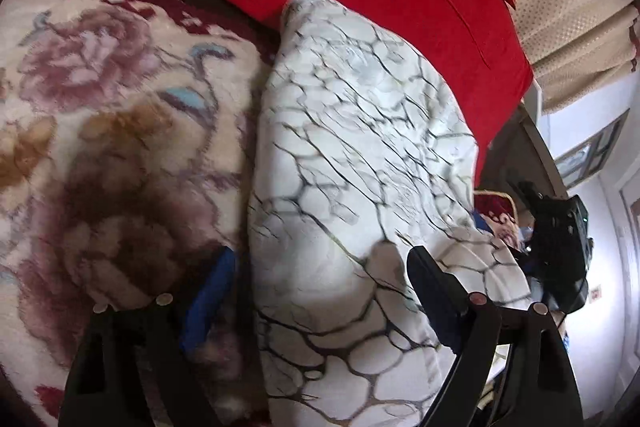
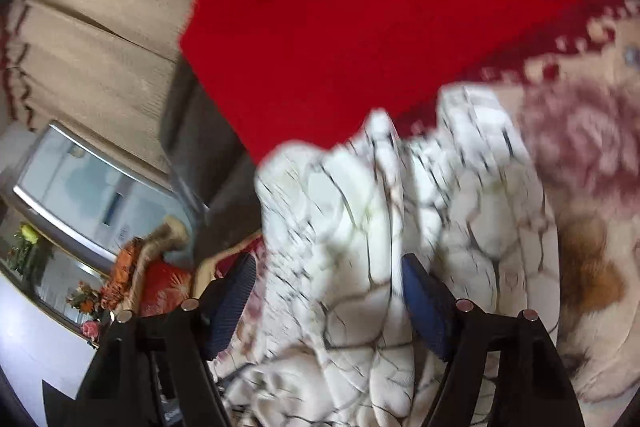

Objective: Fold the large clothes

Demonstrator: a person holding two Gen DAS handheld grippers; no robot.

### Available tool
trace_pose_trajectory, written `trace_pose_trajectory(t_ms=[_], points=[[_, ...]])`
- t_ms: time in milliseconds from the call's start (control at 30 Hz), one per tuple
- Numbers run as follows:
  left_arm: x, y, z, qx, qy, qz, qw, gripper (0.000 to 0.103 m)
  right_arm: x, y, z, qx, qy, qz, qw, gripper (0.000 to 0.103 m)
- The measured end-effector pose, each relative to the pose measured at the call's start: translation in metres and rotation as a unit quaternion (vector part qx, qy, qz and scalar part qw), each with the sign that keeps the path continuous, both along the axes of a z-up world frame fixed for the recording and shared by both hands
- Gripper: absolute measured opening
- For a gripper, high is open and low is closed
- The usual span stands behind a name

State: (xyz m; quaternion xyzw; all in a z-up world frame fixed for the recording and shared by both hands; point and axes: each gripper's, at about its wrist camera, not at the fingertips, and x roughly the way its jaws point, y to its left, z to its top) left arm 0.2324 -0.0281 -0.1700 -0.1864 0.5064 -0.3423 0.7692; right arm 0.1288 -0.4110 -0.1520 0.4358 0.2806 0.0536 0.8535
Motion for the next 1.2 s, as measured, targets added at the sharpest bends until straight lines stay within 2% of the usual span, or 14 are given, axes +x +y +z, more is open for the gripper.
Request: trace_pose_trajectory(t_ms=[100,167,267,367,400,467,600,667,800,900,967,1033,1100,1200], points=[[0.011,0.003,0.008,0.021,-0.032,0.02,0.9991,0.088,0.011,0.001,-0.01,0.005,0.027,0.014,1.0,0.076],[0.02,0.004,0.013,0.043,-0.052,0.031,0.9972,0.088,0.021,0.004,-0.03,0.025,0.061,0.028,0.997,0.075],[0.03,-0.007,0.014,0.066,-0.058,0.024,0.9959,0.088,0.025,0.007,-0.035,0.03,0.059,0.033,0.997,0.072],[0.039,-0.034,0.005,0.038,-0.03,-0.04,0.998,0.088,0.029,0.019,-0.035,0.025,0.051,0.06,0.997,0.038],[0.042,-0.044,0.0,0.032,-0.019,-0.07,0.9968,0.089,0.033,0.023,-0.035,0.01,0.055,0.064,0.996,0.037],[0.042,-0.055,-0.003,0.067,-0.032,-0.087,0.9934,0.089,0.039,0.03,-0.04,-0.007,0.068,0.07,0.995,0.036],[0.051,-0.041,-0.011,0.011,-0.013,-0.095,0.9953,0.087,0.044,0.035,-0.039,-0.022,0.062,0.079,0.995,0.02],[0.052,-0.036,-0.014,-0.024,-0.017,-0.104,0.9941,0.086,0.042,0.035,-0.033,-0.018,0.043,0.077,0.996,0.017],[0.032,-0.051,-0.013,-0.035,-0.063,-0.138,0.9878,0.086,0.029,0.036,-0.012,-0.022,-0.012,0.071,0.997,0.015],[0.018,-0.071,-0.002,-0.063,-0.071,-0.163,0.9821,0.086,0.007,0.021,0.007,-0.023,-0.047,0.049,0.997,0.014],[0.009,-0.086,0.005,-0.066,-0.076,-0.173,0.9798,0.086,-0.01,0.001,0.014,-0.019,-0.062,0.022,0.998,0.013],[-0.001,-0.109,0.008,-0.052,-0.086,-0.184,0.9779,0.086,-0.025,-0.02,0.015,-0.014,-0.067,-0.004,0.998,0.012],[-0.007,-0.132,0.004,-0.008,-0.097,-0.182,0.9785,0.087,-0.034,-0.04,0.006,-0.019,-0.049,-0.031,0.998,0.012],[0.002,-0.144,-0.007,0.046,-0.102,-0.156,0.9815,0.088,-0.024,-0.061,-0.032,-0.015,0.027,-0.041,0.999,0.012]])
